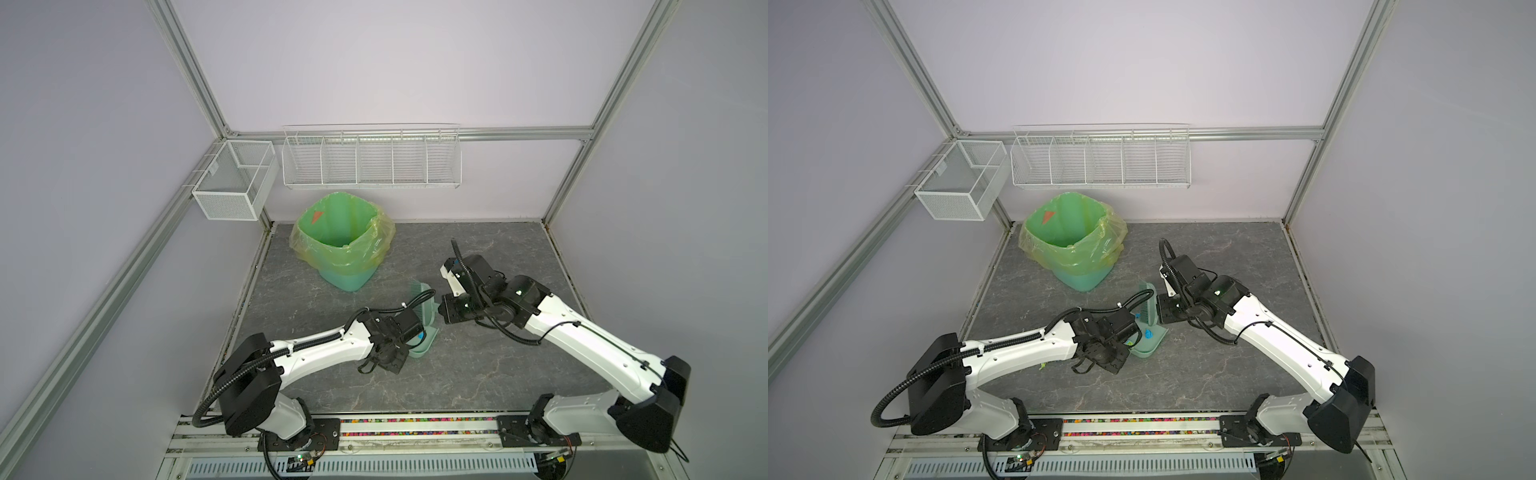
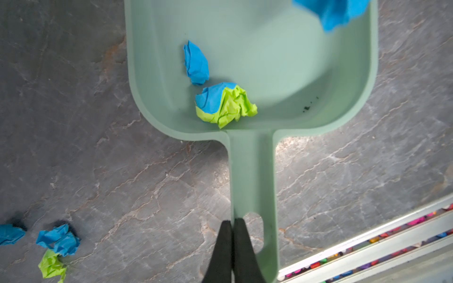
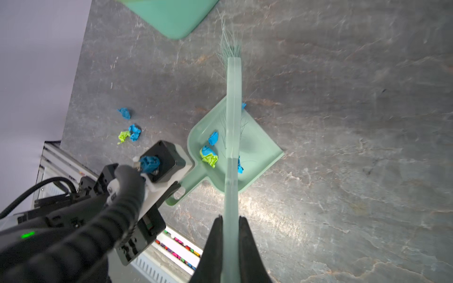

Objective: Sweep away the paper scraps from the table
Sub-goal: 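Sweep the blue and lime-green scraps into the dustpan with the right brush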

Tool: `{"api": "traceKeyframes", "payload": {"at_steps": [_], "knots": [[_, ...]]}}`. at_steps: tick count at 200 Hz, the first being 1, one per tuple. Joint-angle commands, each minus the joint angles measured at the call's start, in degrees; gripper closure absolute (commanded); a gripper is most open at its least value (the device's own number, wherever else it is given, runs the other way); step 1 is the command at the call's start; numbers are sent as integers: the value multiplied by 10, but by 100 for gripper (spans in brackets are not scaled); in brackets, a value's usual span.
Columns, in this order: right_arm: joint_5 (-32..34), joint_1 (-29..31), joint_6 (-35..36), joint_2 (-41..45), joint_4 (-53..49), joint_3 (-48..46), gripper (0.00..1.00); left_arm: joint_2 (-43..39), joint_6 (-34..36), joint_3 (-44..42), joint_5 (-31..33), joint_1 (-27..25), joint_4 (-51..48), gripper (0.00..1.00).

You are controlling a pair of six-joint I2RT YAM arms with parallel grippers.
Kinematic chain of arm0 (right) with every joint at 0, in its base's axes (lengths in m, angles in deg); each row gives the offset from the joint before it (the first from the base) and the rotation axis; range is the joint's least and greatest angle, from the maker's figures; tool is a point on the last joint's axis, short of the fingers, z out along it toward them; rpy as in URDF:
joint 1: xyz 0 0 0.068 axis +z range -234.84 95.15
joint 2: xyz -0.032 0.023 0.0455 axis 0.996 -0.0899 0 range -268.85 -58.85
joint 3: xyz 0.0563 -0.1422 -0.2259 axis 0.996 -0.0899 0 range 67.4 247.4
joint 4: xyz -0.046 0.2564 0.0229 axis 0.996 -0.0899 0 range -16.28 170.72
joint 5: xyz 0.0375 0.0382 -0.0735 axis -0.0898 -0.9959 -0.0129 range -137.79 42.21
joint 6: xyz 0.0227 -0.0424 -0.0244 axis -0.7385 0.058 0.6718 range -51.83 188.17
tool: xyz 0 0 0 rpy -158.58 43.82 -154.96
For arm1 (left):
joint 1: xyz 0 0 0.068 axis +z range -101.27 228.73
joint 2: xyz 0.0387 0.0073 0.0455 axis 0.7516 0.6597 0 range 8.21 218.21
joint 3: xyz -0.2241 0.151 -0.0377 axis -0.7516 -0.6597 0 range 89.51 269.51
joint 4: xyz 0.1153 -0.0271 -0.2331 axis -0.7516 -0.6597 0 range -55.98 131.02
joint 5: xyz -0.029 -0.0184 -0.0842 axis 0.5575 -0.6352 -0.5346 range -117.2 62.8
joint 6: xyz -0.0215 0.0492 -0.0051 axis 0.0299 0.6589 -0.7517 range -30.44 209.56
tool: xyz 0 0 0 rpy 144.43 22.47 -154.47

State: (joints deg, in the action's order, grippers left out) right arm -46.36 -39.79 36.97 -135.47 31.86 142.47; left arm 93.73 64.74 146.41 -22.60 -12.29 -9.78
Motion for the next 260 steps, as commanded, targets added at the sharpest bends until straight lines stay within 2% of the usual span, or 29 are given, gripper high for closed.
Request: {"api": "traceKeyframes", "payload": {"at_steps": [1, 44, 84, 119, 168, 188, 224, 260], "knots": [[15, -18, 16, -28, 32, 32, 93, -8, -1, -9, -4, 4, 1, 100], [-17, -37, 11, -112, 88, 74, 93, -13, -8, -13, 2, 5, 2, 100], [-27, -37, -6, -155, 124, 47, 93, -20, -14, -21, 4, 5, 9, 100], [-36, -30, -19, -152, 135, 4, 93, -16, -13, -17, 8, 7, 11, 100], [-48, -1, -61, -82, 127, -75, 93, -12, -8, -17, 9, 9, 15, 100], [-45, 17, -70, -25, 115, -103, 93, -13, -5, -11, 12, 10, 10, 100], [-51, 14, -87, 97, 125, -155, 93, -17, 1, -13, 25, 13, 10, 100], [-1, 11, -90, 122, 45, -149, 93, -14, 0, -7, 30, 13, 12, 100]]}}
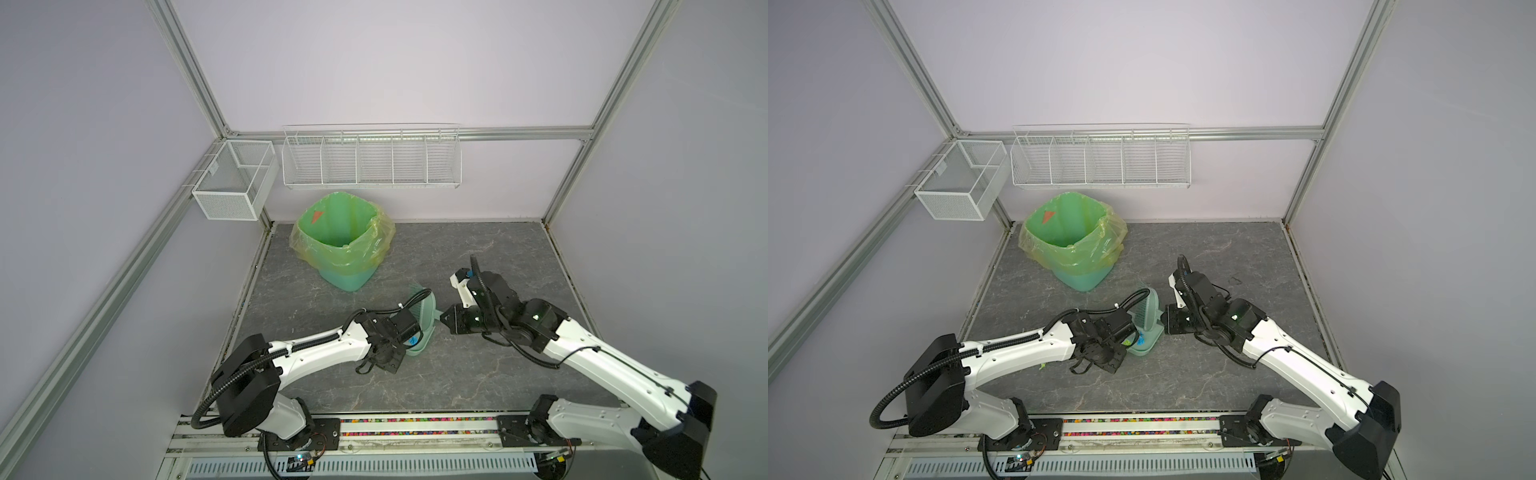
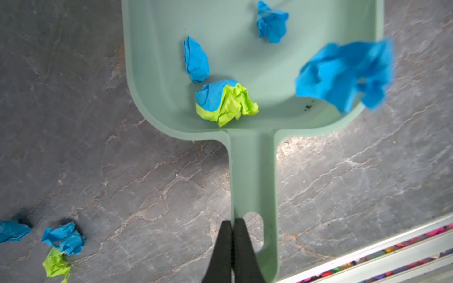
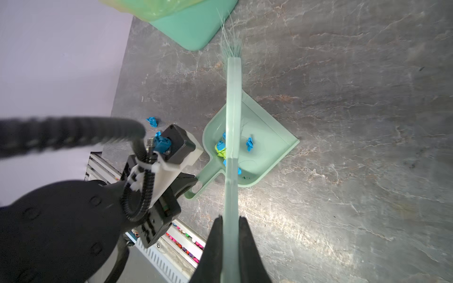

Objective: Sweep away the paper scraps from the table
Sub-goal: 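Sweep the blue and lime-green scraps into the dustpan with the right brush, then lift the brush away from the dustpan with the right gripper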

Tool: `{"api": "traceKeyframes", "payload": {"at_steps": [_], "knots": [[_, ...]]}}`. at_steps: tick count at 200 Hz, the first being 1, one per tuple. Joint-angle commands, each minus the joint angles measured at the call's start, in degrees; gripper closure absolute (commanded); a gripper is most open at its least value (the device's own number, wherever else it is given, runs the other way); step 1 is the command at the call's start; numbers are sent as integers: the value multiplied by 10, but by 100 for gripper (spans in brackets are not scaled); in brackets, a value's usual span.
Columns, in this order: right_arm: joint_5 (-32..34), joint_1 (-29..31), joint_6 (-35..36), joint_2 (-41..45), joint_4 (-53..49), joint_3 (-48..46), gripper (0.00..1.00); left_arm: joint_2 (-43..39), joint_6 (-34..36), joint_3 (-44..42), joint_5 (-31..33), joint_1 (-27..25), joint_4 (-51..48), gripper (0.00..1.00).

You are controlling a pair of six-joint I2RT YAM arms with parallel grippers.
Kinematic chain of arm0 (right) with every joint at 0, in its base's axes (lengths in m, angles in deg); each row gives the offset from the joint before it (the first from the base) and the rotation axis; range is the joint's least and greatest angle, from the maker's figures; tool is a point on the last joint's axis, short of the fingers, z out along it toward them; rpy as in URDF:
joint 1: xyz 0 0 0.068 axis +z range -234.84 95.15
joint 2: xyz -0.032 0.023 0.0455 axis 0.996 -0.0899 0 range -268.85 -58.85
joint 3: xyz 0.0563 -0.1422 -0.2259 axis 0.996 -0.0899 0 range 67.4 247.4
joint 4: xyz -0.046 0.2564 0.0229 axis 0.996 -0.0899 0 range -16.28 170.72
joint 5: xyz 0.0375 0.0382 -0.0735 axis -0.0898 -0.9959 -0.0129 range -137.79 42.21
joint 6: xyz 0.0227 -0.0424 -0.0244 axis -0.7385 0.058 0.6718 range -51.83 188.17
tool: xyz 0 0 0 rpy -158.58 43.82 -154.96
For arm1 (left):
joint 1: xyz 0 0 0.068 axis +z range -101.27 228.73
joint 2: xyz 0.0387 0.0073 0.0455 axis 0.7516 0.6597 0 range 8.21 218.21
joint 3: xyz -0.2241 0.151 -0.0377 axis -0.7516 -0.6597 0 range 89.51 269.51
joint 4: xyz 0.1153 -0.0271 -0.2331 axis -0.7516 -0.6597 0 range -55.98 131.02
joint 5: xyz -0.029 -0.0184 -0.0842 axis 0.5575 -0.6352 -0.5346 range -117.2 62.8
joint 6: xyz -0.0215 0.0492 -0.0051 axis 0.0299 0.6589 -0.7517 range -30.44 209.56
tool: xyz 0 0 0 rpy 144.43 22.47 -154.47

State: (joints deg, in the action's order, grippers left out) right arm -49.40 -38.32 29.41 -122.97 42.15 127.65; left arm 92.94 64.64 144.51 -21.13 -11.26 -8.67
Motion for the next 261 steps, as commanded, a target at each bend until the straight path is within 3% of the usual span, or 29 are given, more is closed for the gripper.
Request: {"api": "traceKeyframes", "payload": {"at_steps": [1, 42, 99, 138, 214, 261], "knots": [[29, -4, -14, -3, -59, -1, 93, -7, 1, 12, 15, 3, 1, 100], [10, -3, -34, 39, 18, -63, 93, -23, 0, 30, 2, 3, 12, 100], [-2, -3, -42, 43, 97, -60, 93, -56, -21, 34, -45, 3, 37, 100], [35, -3, -9, 53, 22, -39, 93, -63, -17, 50, -5, 6, 9, 100], [141, -3, -16, 198, -118, -73, 93, -78, -10, 68, 10, 18, 17, 100], [144, -5, -16, 221, -132, -69, 93, -86, -9, 71, 4, 20, 24, 100]]}}
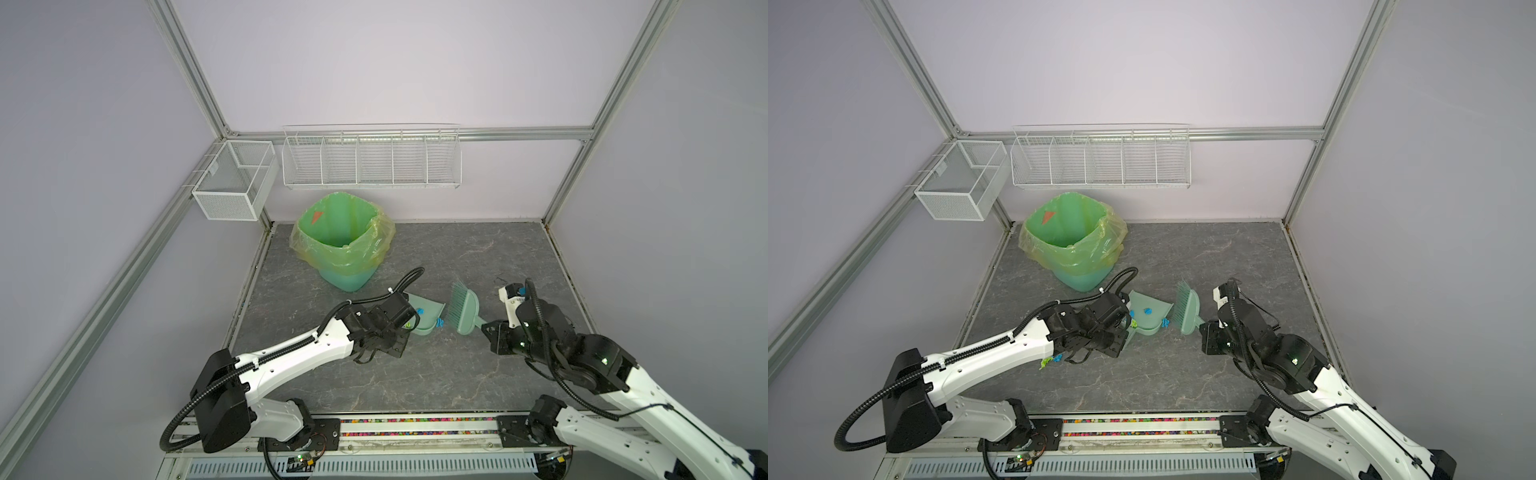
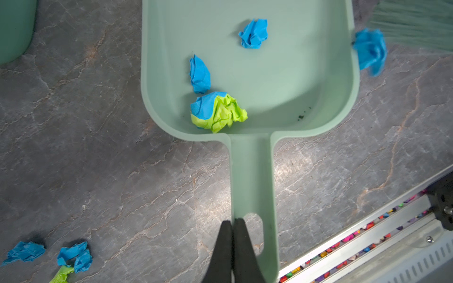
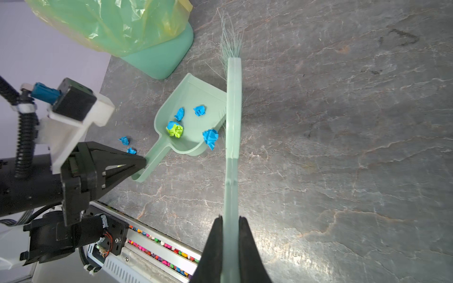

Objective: Sweep away the paper scraps from the table
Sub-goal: 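Lift the brush away from the dustpan with the right gripper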

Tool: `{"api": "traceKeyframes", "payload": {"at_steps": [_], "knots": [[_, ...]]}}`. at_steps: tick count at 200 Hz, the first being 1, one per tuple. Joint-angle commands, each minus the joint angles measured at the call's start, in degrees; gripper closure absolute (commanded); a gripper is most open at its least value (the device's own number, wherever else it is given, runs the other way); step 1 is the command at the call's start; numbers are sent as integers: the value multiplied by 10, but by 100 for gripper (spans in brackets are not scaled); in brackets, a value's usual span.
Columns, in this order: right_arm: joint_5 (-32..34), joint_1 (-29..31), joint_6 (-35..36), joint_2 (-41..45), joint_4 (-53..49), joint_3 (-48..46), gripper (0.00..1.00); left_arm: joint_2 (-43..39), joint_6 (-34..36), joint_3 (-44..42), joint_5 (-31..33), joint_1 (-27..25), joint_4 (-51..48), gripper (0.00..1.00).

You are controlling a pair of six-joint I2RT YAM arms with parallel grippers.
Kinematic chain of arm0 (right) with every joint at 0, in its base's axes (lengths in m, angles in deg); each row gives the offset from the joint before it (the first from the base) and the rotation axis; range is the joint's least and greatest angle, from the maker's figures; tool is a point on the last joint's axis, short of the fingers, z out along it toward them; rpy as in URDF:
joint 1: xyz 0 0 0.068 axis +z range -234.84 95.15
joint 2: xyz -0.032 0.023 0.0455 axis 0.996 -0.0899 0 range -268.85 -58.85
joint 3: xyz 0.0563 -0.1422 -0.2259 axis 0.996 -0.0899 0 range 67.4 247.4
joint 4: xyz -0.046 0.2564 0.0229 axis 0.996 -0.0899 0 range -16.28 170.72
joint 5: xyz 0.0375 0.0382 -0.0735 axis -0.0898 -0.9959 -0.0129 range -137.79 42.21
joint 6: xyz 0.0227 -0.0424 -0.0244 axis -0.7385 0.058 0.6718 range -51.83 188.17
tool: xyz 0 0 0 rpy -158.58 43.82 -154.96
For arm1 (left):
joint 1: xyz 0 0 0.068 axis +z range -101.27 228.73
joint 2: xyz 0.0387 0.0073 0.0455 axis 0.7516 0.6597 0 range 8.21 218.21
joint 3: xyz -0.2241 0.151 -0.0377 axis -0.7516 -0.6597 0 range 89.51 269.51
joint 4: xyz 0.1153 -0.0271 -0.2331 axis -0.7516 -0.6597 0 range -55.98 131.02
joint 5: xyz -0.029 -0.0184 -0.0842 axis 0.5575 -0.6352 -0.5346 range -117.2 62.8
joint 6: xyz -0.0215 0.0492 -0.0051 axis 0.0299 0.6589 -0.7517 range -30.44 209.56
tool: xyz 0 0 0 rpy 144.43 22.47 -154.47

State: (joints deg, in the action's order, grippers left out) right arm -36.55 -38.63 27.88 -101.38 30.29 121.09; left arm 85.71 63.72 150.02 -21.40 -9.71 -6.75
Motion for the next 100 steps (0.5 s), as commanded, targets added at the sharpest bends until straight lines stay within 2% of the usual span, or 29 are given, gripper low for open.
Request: {"api": "traceKeyframes", "payload": {"at_steps": [1, 42, 85, 100], "knots": [[15, -2, -1, 6, -13, -4, 93, -14, 0, 15, 7, 4, 5, 100], [40, -1, 7, 7, -14, 19, 93, -27, 2, -4, 23, 4, 7, 100], [-5, -3, 25, -40, 58, 77, 93, -23, -3, -22, 30, 4, 0, 100], [-2, -4, 29, -66, 42, 107, 93, -26, -5, -25, 29, 4, -3, 100]]}}
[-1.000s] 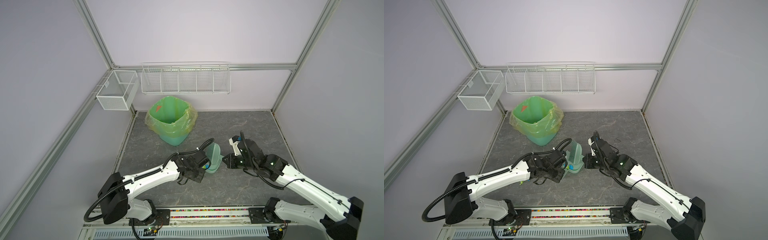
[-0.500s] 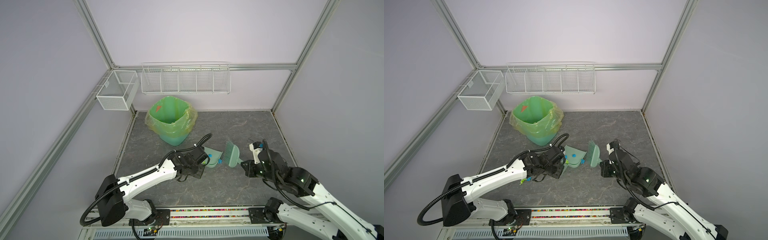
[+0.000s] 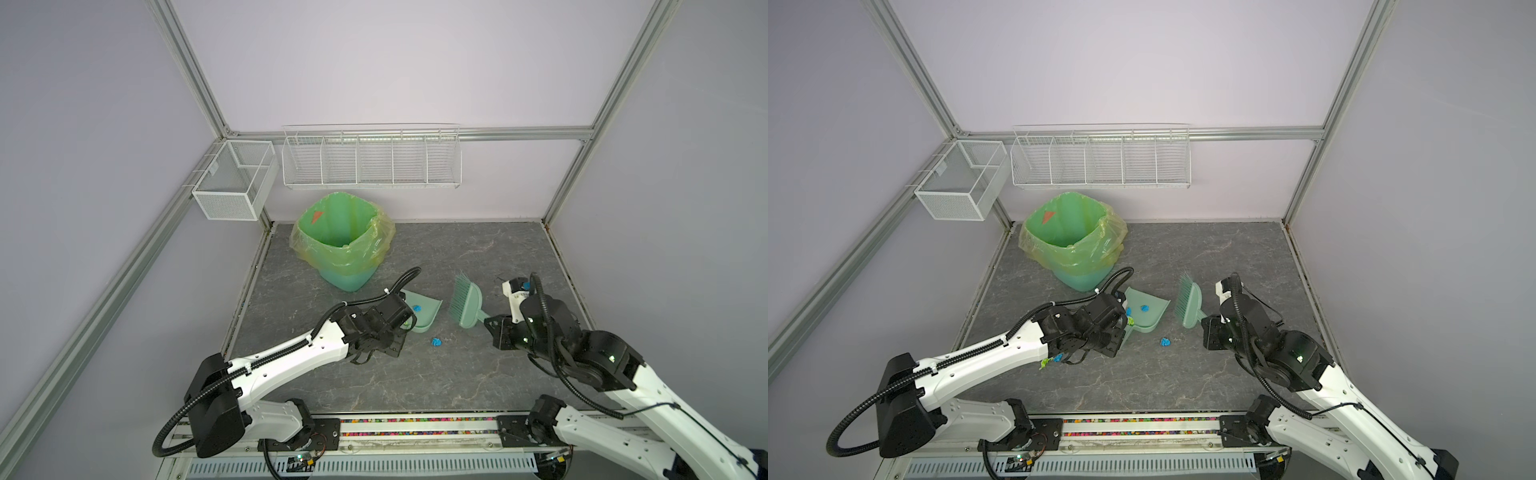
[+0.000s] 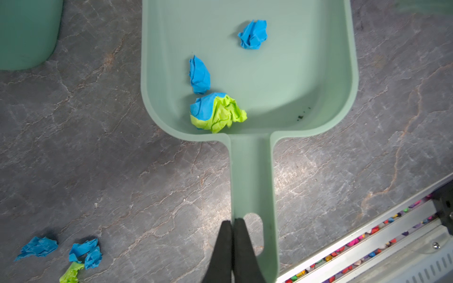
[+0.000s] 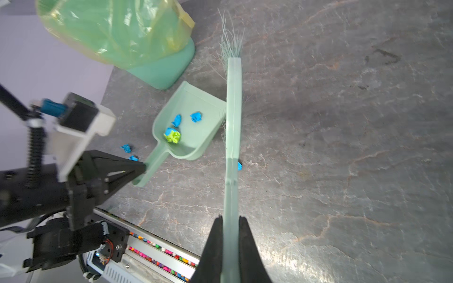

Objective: Sweep away the paper scraps from the table
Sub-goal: 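Lift the brush away from the dustpan with the right gripper, then brush the loose blue scrap into the dustpan with the right gripper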

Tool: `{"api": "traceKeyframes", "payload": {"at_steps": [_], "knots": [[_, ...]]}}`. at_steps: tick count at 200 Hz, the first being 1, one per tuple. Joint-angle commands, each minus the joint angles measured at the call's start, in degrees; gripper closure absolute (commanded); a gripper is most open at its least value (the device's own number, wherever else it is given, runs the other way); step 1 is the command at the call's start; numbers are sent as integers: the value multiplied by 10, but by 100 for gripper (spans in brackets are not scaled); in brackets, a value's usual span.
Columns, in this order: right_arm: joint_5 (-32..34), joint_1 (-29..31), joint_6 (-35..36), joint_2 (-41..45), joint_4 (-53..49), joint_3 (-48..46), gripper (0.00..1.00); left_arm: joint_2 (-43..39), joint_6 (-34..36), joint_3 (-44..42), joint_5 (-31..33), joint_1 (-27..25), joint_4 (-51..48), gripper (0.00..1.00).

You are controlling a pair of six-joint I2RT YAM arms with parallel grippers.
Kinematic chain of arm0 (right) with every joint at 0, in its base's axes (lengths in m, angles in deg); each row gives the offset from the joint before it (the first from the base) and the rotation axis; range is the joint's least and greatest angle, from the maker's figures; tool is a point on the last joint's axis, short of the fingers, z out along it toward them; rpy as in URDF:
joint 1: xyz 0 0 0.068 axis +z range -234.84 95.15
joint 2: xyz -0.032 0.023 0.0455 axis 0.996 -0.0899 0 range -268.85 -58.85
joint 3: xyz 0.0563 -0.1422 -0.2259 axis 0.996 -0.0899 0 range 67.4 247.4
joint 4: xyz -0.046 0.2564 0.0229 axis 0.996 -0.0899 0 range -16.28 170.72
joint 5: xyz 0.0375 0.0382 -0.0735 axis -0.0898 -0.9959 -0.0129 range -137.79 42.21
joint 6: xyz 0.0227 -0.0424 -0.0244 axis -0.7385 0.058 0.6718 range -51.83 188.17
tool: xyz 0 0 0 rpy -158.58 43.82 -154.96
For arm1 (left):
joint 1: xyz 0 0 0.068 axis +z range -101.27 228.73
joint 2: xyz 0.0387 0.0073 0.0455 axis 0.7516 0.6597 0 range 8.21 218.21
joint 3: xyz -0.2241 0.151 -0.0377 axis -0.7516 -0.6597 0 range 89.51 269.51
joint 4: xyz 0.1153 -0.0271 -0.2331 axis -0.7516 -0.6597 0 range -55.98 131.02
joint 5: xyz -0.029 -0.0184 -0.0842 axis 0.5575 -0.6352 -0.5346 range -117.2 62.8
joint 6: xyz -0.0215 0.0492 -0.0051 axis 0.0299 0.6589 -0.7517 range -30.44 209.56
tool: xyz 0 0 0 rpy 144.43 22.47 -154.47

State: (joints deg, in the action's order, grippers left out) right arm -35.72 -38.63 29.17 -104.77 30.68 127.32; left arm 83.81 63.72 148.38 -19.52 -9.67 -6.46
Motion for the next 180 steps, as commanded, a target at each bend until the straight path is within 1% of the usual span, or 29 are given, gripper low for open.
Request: {"api": "traceKeyframes", "payload": {"at_steps": [1, 32, 52, 76, 106, 124, 144, 180], "knots": [[-10, -4, 17, -35, 35, 46, 93, -7, -5, -8, 10, 4, -6, 100], [48, -6, 22, -64, -62, 57, 93, -22, -5, -20, 15, 4, -29, 100], [60, -7, 26, -65, -102, 55, 93, -35, -3, -23, -14, 3, -51, 100], [55, -10, 36, -79, -134, 61, 93, -66, -20, -37, -35, -11, -67, 100], [47, -13, 52, -113, -157, 75, 93, -95, -51, -59, -36, -47, -100, 100], [35, -14, 63, -137, -159, 82, 93, -93, -74, -59, -19, -81, -128, 100], [21, -15, 70, -162, -149, 87, 93, -91, -89, -64, -10, -110, -135, 100], [3, -14, 79, -196, -139, 99, 93, -94, -97, -78, -22, -122, -136, 100]]}}
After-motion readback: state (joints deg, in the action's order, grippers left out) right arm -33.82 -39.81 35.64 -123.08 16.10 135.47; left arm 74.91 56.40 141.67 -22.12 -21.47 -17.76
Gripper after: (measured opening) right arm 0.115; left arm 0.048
